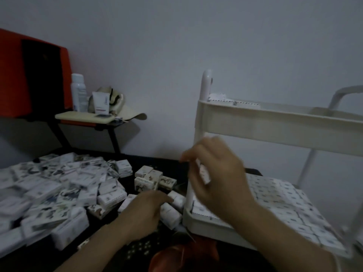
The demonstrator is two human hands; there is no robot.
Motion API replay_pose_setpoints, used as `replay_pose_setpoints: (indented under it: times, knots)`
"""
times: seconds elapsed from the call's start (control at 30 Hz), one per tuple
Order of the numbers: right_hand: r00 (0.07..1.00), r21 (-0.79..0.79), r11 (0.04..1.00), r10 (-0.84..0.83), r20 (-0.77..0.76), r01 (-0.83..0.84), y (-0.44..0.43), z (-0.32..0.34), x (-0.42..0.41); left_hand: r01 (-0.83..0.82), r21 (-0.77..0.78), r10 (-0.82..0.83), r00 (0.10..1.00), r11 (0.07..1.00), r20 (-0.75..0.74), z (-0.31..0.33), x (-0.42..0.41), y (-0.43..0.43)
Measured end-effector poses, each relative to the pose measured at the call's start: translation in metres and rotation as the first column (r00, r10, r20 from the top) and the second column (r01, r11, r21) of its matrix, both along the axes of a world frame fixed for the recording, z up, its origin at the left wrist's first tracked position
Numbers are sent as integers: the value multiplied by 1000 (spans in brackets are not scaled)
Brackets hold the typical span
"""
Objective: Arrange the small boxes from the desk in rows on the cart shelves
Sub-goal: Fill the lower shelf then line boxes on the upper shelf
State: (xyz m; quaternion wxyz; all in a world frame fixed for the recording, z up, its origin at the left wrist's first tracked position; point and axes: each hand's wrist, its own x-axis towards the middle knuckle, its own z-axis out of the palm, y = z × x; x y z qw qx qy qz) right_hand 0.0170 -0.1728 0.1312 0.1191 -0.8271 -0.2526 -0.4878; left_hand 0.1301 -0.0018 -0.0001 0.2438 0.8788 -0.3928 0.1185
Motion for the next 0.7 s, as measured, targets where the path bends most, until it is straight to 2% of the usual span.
replay_pose_setpoints:
  times: [0.07, 0.1, 0.17, 0.27, 0.33, 0.43, 0.5, 0.53, 0.6, 0.63, 0.7]
  knots:
    - [983, -9, 1000, -7, -185, 6, 14, -36, 15, 101, 58, -102, 995, 993, 15, -14, -3, -1]
    - [945, -5, 999, -32, -325, 32, 19, -55, 24, 122, 81, -124, 992, 989, 21, -18, -5, 0]
    - [807, -30, 995, -91, -584, 90, 29, -89, 42, 117, 107, -121, 992, 987, 33, -23, -6, 5]
    - [602, -145, 978, -206, -771, 149, 35, -115, 65, 65, 117, -72, 996, 991, 56, -31, -2, 23]
    - [537, -389, 899, -434, -724, 202, 39, -120, 82, 45, 83, -45, 999, 996, 6, -32, -1, 36]
    - [425, -755, 596, -779, -461, 273, 49, -120, 104, -40, -27, 38, 996, 999, -79, -33, -1, 47]
    - [352, -874, 432, -872, -341, 223, 53, -120, 111, -125, -22, 124, 992, 992, -15, -32, -1, 46]
    - [341, -898, 401, -882, -325, 183, 53, -120, 115, -178, 27, 177, 984, 984, 9, -33, 0, 45]
    - [326, -901, 412, -877, -352, 136, 51, -121, 123, -247, 146, 247, 969, 958, 18, -36, 1, 41]
    - [322, -876, 457, -861, -393, 156, 49, -122, 126, -258, 186, 261, 965, 948, 5, -37, 1, 39]
    - [344, -739, 618, -778, -526, 269, 46, -124, 131, -254, 211, 265, 964, 944, -25, -38, 2, 34]
